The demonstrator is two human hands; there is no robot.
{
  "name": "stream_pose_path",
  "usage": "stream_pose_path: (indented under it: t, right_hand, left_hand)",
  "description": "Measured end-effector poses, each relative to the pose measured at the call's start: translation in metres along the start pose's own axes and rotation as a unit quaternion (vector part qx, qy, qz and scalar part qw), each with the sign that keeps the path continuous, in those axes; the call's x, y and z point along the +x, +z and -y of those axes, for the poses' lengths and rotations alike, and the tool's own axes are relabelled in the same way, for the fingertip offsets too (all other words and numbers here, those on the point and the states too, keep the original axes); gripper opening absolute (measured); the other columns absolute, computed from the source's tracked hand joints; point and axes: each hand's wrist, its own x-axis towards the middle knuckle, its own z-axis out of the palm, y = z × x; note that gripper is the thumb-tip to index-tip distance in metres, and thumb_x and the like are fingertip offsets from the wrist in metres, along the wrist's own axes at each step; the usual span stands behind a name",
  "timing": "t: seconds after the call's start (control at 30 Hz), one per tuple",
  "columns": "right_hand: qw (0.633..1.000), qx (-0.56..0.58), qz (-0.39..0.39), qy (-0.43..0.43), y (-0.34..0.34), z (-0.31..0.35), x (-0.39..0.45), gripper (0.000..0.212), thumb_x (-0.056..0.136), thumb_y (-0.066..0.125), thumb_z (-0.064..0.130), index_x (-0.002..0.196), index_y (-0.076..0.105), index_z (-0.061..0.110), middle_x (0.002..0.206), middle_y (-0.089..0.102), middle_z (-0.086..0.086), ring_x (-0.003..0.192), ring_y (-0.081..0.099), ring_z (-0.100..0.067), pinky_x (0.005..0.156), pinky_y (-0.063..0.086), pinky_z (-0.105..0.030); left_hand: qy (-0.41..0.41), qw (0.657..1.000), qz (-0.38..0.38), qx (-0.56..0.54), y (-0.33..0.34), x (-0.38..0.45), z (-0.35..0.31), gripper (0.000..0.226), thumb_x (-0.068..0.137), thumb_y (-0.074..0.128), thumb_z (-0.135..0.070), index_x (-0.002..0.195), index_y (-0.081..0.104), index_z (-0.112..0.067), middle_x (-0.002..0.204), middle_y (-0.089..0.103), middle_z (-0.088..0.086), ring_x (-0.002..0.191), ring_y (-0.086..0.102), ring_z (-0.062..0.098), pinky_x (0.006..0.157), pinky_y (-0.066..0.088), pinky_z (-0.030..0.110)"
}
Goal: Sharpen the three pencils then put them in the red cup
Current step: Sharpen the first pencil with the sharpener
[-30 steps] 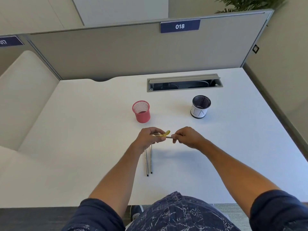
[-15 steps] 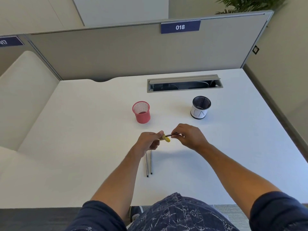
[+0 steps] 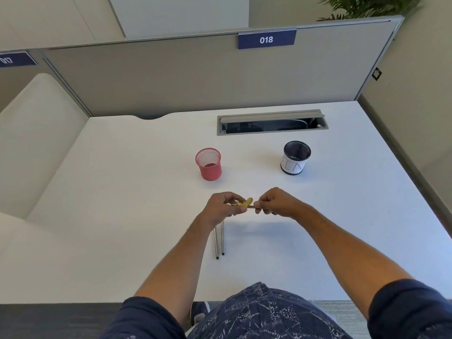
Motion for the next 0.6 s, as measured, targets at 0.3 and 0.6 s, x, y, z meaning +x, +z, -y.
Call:
stream_pose_path:
  t: [0.3, 0.6]
  right_hand:
    - [0.983, 0.079, 0.12, 0.115, -0.008, 0.004, -0.005, 0.037, 0.1, 0.057, 0.04, 0.093, 0.074, 0.008, 0.06, 0.039, 0.0, 0.05, 0.023, -0.013, 0.049, 0.017, -0.023]
    - [0.963, -0.224, -0.115, -0.095, -0.001, 0.007, -0.002, 0.009, 0.087, 0.074, 0.044, 0.094, 0.076, 0.04, 0.09, 0.067, 0.018, 0.074, 0.054, -0.001, 0.066, 0.046, -0.028]
  left_hand:
    - [0.022, 1.0, 0.015, 0.013, 0.001, -0.001, -0.005, 0.026, 0.075, 0.088, -0.005, 0.097, 0.081, -0.016, 0.082, 0.073, -0.002, 0.074, 0.063, 0.009, 0.071, 0.047, 0.024]
    - [-0.047, 0.998, -0.026, -0.042, 0.0, -0.001, -0.005, 0.045, 0.081, 0.082, -0.041, 0.092, 0.077, 0.003, 0.062, 0.061, 0.007, 0.058, 0.05, 0.02, 0.064, 0.043, 0.031]
